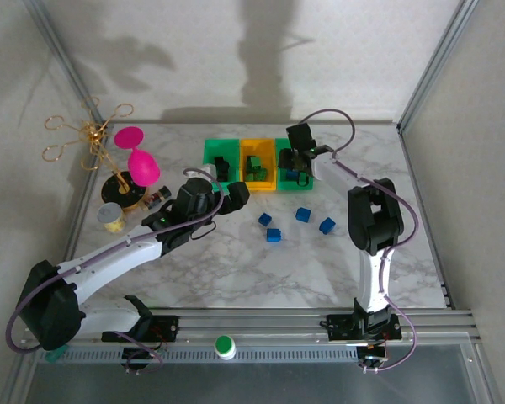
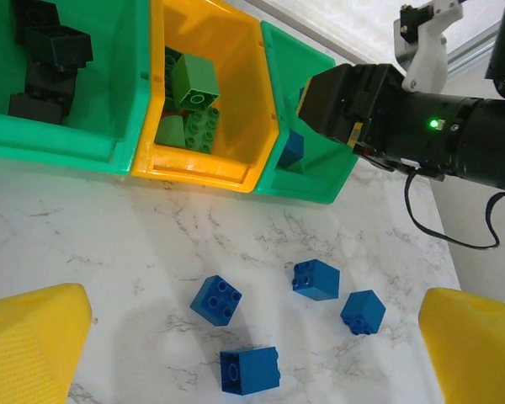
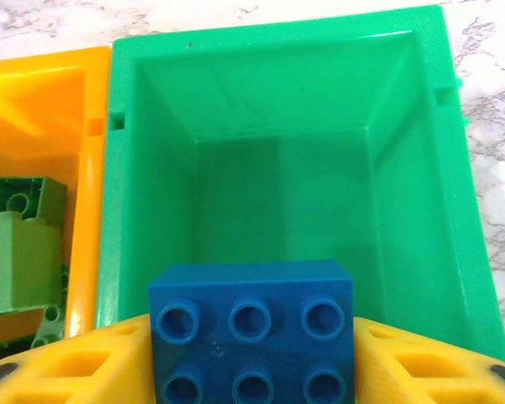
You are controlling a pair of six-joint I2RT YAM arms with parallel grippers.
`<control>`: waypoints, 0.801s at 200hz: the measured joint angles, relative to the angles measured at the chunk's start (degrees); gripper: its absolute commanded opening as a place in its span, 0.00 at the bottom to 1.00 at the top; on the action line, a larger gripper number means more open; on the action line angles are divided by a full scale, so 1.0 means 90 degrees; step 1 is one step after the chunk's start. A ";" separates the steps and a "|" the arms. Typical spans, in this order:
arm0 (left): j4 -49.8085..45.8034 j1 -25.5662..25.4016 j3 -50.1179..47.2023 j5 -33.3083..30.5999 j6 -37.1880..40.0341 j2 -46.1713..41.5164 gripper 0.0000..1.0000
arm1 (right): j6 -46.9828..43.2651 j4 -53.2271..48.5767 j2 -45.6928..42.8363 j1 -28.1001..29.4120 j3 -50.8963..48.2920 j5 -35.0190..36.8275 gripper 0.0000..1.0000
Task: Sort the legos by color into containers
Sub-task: Place the lego in the container.
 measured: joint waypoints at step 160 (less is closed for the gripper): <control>0.0029 0.0121 -0.0005 0.0141 0.0000 0.0012 1.00 | 0.0095 0.0068 -0.1290 -0.0046 -0.0952 -0.0274 0.60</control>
